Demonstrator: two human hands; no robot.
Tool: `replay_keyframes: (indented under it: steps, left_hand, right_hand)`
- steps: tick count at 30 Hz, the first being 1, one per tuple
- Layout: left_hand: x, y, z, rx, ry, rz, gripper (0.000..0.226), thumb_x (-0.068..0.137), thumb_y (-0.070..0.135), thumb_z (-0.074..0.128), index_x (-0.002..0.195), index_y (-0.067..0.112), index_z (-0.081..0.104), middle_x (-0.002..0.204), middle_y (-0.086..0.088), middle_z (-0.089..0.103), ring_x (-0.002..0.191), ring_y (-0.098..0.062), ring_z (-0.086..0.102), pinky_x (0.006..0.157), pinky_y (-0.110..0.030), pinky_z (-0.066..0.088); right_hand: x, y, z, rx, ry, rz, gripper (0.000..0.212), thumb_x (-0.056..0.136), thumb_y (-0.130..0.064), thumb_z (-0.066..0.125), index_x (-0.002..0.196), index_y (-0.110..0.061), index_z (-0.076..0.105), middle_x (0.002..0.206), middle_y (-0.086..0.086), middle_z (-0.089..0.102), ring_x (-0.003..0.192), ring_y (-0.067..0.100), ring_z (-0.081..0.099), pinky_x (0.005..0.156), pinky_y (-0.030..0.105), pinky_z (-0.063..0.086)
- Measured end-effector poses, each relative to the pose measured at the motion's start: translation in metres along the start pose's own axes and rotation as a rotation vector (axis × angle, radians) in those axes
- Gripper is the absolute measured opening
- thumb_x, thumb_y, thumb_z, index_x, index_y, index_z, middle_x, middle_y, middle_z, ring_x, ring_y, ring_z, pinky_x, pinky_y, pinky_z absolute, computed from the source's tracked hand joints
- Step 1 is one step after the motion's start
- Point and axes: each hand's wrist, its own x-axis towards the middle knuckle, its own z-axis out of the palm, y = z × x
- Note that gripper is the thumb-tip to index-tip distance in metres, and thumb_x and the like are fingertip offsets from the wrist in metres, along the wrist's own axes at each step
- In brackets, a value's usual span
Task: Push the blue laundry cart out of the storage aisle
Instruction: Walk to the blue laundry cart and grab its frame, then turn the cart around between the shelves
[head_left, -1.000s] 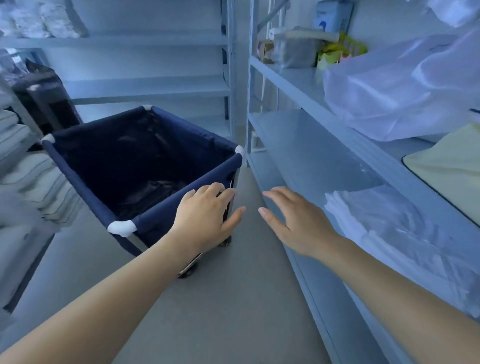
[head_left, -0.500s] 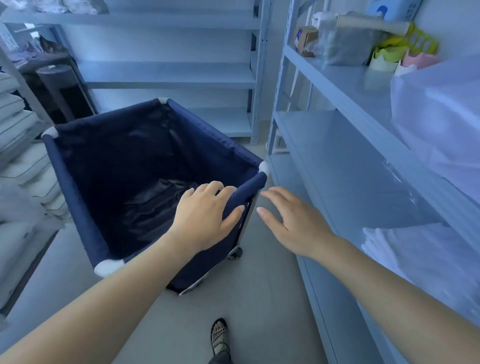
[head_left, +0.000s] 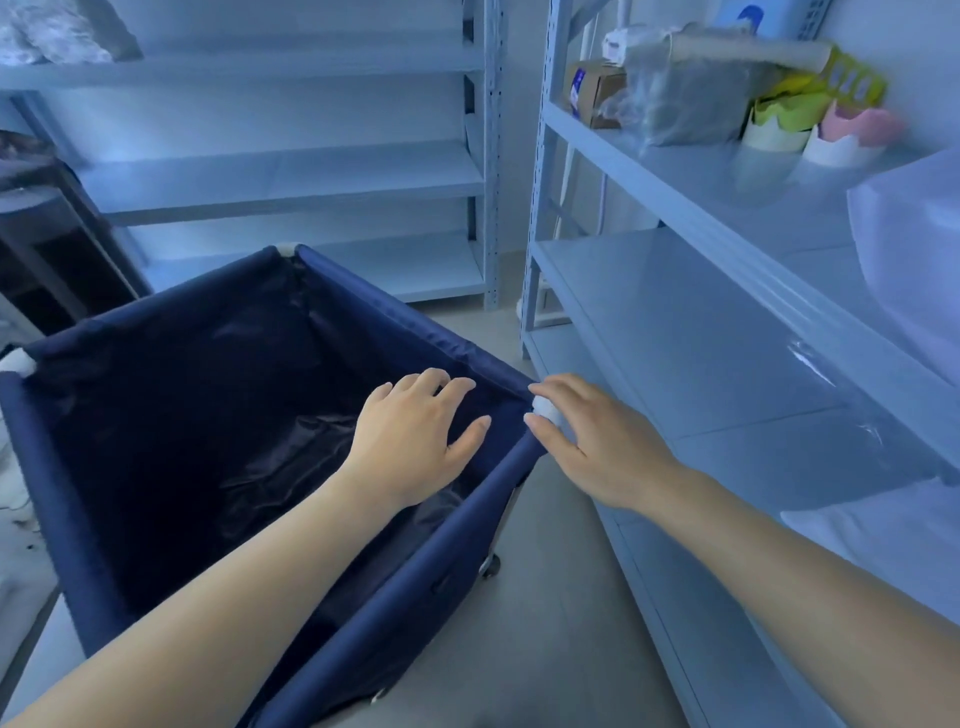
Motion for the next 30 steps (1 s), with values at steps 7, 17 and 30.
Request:
replay_keyframes:
  steps: [7,17,30]
  left_hand:
    - [0.053,0.002,0.021,-0.033,-0.023,0.032,0.046,0.092,0.050,0.040,0.128,0.024,0.051,0.119,0.004,0.060,0.108,-0.021,0.057,0.087,-0.035,0.044]
    - [0.154,0.003,0.054,-0.036,0.000,-0.047,0.046,0.092,0.050,0.039,0.128,0.025,0.051,0.123,0.004,0.060,0.112,-0.020,0.056,0.088,-0.034,0.043]
    - [0.222,-0.003,0.130,0.048,-0.092,-0.341,0.043,0.092,0.049,0.041,0.127,0.025,0.051,0.114,0.004,0.060,0.101,-0.020,0.059,0.082,-0.033,0.045]
  right_hand:
    - [0.035,0.031,-0.008,-0.003,-0.007,0.065,0.047,0.097,-0.046,0.032,0.134,-0.020,0.042,0.138,-0.006,0.043,0.123,0.016,0.044,0.086,0.030,0.038]
    - [0.124,0.107,-0.007,-0.009,-0.064,-0.005,0.048,0.097,-0.045,0.032,0.136,-0.018,0.040,0.142,-0.004,0.041,0.127,0.016,0.041,0.092,0.033,0.039]
    - [0.228,0.181,0.044,0.039,-0.296,-0.212,0.050,0.097,-0.047,0.033,0.137,-0.018,0.039,0.144,-0.003,0.039,0.127,0.018,0.041,0.090,0.033,0.039]
